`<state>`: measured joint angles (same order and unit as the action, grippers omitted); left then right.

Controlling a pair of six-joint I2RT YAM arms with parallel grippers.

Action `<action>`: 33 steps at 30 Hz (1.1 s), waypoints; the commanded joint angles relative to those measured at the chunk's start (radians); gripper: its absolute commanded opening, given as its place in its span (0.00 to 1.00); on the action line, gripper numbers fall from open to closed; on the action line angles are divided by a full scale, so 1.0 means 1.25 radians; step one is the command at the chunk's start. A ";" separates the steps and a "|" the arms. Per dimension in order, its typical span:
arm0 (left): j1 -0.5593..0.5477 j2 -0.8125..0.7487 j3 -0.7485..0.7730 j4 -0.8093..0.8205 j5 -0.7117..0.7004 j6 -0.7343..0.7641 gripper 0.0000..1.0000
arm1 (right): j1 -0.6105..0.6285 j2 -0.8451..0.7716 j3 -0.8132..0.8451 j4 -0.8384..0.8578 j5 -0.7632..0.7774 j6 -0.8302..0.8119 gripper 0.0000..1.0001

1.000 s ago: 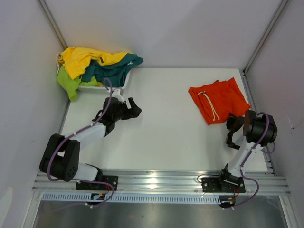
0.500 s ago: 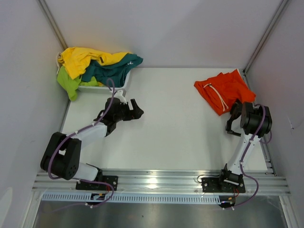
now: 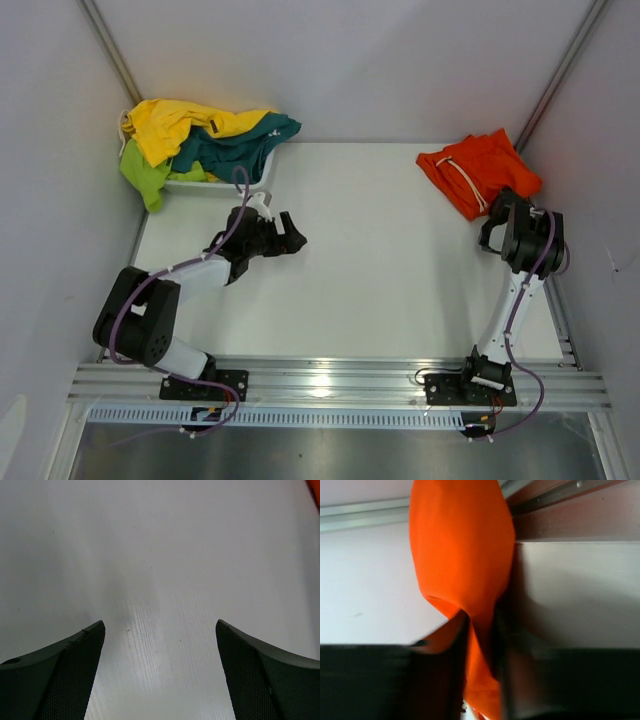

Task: Fold and stack the shorts
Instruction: Neatly place the folded shorts to the corner

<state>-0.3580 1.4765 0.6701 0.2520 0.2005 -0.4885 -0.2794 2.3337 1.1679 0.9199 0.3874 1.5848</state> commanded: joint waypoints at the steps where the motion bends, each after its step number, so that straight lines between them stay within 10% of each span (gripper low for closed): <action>1: -0.012 0.013 0.030 0.035 0.019 0.002 0.93 | 0.008 -0.048 0.008 -0.101 -0.010 -0.037 0.46; 8: -0.029 -0.018 0.025 0.022 0.005 0.007 0.93 | 0.004 -0.279 -0.081 -0.448 -0.047 -0.157 0.91; 18: -0.033 -0.079 0.016 0.000 -0.002 0.010 0.93 | 0.024 -0.370 -0.004 -0.664 -0.226 -0.519 0.93; 23: -0.033 -0.085 0.010 0.003 0.002 0.008 0.94 | 0.076 -0.171 0.427 -0.983 -0.348 -0.887 0.88; 33: -0.034 -0.084 0.015 -0.005 0.008 0.012 0.94 | 0.221 0.019 0.718 -1.068 -0.274 -1.253 0.93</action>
<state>-0.3908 1.3937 0.6701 0.2363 0.2058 -0.4885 -0.0090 2.3043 1.9820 -0.3180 0.0349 0.2279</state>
